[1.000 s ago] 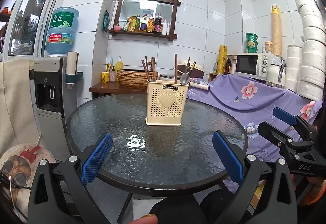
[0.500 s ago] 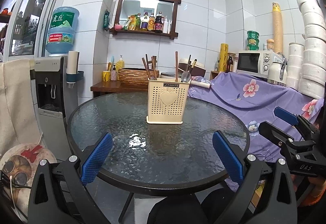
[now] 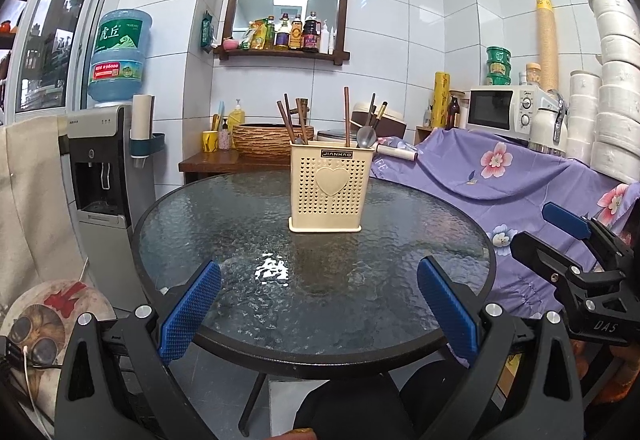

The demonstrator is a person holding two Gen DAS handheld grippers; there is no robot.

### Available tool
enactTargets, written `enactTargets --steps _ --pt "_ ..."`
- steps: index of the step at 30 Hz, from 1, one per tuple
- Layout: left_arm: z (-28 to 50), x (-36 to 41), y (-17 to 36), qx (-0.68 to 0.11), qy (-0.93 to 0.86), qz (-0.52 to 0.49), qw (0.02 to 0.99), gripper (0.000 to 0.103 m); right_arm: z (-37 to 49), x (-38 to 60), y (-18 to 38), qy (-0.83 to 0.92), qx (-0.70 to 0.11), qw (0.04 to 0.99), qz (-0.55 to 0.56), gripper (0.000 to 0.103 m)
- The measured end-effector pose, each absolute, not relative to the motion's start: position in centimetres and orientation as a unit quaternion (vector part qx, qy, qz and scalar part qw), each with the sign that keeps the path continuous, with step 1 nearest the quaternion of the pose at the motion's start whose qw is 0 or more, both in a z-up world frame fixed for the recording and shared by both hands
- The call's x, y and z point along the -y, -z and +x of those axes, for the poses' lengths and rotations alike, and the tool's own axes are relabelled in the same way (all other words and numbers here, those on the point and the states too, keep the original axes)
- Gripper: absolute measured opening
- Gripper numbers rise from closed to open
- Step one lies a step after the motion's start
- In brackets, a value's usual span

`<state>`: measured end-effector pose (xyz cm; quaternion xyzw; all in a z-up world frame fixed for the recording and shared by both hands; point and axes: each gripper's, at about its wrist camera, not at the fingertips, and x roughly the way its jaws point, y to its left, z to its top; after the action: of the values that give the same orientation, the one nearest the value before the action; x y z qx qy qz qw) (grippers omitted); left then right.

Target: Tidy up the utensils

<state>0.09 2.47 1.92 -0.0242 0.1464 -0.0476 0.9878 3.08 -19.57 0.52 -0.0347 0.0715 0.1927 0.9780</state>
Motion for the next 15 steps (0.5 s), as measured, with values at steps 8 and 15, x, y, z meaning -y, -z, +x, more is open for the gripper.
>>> enactTargets --steps 8,15 --pt "0.29 -2.35 -1.59 -0.155 0.045 -0.022 0.987 0.097 3.38 19.49 -0.4 -0.19 -0.079 0.978 -0.033 0.097" --pt "0.41 -2.21 -1.43 -0.158 0.043 -0.02 0.986 0.097 3.35 19.29 -0.49 -0.192 -0.08 0.977 -0.036 0.097"
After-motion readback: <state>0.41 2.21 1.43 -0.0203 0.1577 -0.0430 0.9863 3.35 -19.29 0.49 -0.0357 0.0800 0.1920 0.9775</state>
